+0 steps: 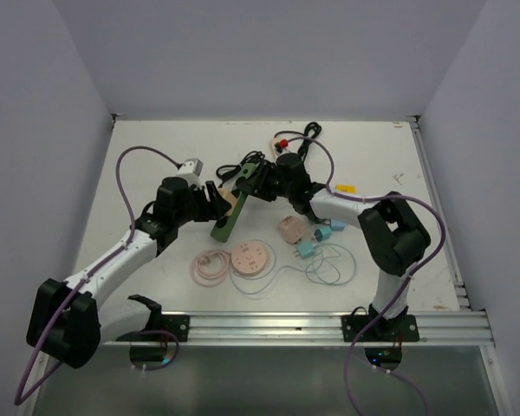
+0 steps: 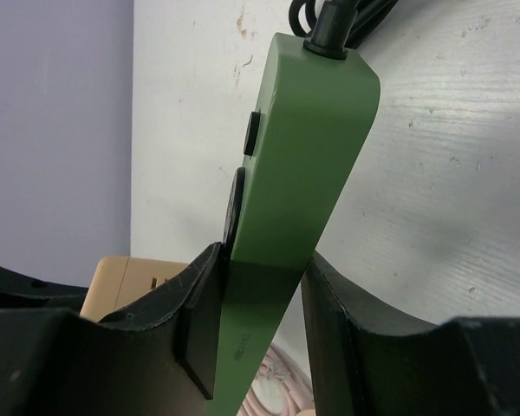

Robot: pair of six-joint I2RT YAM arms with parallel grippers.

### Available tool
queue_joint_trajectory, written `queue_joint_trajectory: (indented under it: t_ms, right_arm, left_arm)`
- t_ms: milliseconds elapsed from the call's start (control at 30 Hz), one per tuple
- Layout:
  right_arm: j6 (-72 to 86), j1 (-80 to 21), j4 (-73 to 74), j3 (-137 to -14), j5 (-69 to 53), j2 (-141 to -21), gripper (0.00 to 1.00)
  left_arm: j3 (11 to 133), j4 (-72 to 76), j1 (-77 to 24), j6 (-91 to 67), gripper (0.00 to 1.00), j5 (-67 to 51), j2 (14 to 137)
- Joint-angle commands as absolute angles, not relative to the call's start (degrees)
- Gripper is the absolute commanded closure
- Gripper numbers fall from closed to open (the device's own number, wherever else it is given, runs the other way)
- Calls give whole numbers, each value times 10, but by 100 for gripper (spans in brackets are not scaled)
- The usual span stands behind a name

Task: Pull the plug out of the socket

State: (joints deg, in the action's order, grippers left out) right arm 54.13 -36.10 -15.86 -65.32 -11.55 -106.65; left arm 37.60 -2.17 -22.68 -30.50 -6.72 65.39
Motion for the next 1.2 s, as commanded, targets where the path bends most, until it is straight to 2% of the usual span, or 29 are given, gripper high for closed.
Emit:
queue_joint_trajectory:
  t_ms: [0, 267, 400, 533, 700, 833, 1033, 1167]
  right_arm:
    - [477, -354, -145, -651, -98, -1039, 100]
    - [418, -356, -92, -659, -57, -1011, 100]
    - [431, -356, -83, -664, -49, -1001, 100]
    - [442, -358, -60, -681, -42, -1007, 100]
    - [449, -359, -69, -677, -45, -1011, 100]
    - [450, -359, -72, -668, -40, -1011, 100]
    - [473, -347, -93, -660, -61, -1020, 100]
    - [486, -329, -127, -636, -84, -1019, 100]
  left_arm:
    - [379, 32, -190, -308, 100, -76, 655]
    - [389, 1, -185, -264, 100, -12, 645]
    - [325, 51, -186, -253, 100, 39, 575]
    - [322, 81, -198, -226, 100, 57, 536]
    - [337, 82, -292, -177, 100, 145, 546]
    - [335, 90, -337, -162, 100, 171, 542]
    - [315, 127, -354, -201, 100, 152, 477]
    - [346, 101, -352, -222, 100, 133, 484]
